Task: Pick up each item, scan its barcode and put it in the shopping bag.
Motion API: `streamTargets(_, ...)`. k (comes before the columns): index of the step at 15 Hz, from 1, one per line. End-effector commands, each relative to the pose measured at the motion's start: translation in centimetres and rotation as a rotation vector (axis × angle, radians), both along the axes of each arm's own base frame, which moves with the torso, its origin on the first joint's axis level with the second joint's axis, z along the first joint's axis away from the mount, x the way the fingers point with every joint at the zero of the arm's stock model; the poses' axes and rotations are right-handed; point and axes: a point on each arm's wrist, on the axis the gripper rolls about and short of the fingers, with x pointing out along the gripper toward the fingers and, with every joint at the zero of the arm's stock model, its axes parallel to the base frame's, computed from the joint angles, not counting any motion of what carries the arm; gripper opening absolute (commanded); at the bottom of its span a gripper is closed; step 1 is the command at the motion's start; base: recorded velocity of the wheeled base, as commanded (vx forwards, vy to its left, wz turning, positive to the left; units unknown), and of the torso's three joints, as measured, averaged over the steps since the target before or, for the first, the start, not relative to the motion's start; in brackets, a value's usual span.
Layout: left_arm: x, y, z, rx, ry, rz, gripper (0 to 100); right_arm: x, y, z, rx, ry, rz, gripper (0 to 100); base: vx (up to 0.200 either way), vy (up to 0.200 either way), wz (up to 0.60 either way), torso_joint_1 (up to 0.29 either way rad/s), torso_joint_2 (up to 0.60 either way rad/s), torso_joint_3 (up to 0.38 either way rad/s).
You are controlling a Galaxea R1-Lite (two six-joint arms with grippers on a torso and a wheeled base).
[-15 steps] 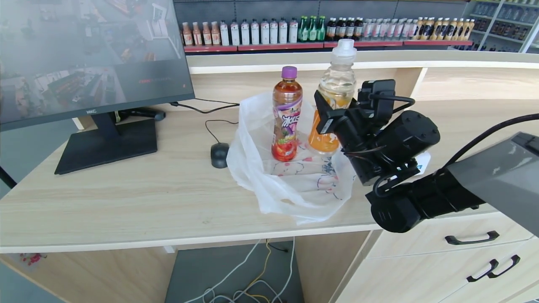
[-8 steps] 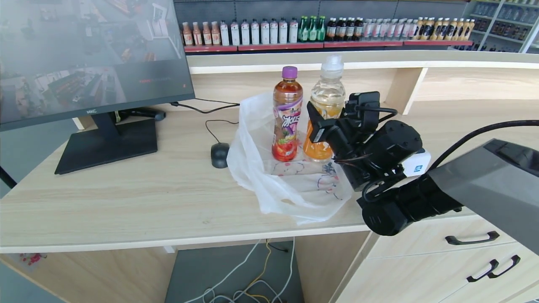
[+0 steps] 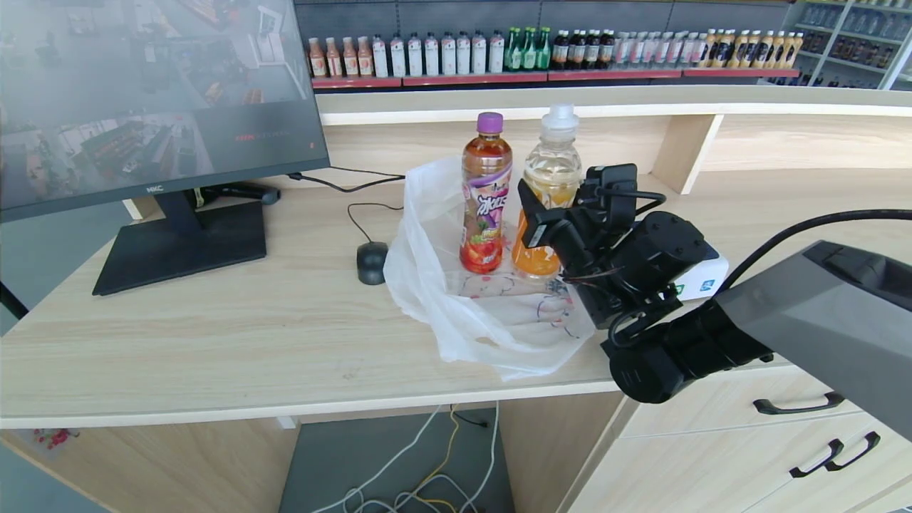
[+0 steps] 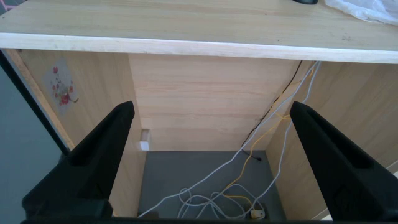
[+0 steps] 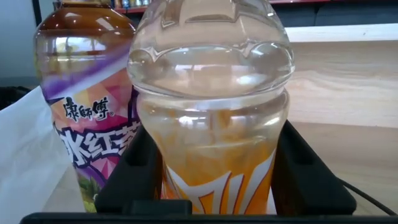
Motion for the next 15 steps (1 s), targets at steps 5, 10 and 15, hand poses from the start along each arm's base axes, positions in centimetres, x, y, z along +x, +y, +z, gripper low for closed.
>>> streamTargets(5,0.0,0.0,0.0,0.000,-0.001,0.001,100,-0.1,0.0,-1.4,-0.018,0.044,0.002,0,0.000,0.000,0.00,0.000,0.00,0.000)
streamTargets(10,0.0,0.0,0.0,0.000,-0.001,0.001,100,-0.5,0.1,-2.3,-0.034,0.068,0.013,0,0.000,0.000,0.00,0.000,0.00,0.000)
streamTargets(15,0.0,0.0,0.0,0.000,-0.001,-0.001,100,-0.8,0.2,-2.8,-0.038,0.083,0.015,0,0.000,0.000,0.00,0.000,0.00,0.000)
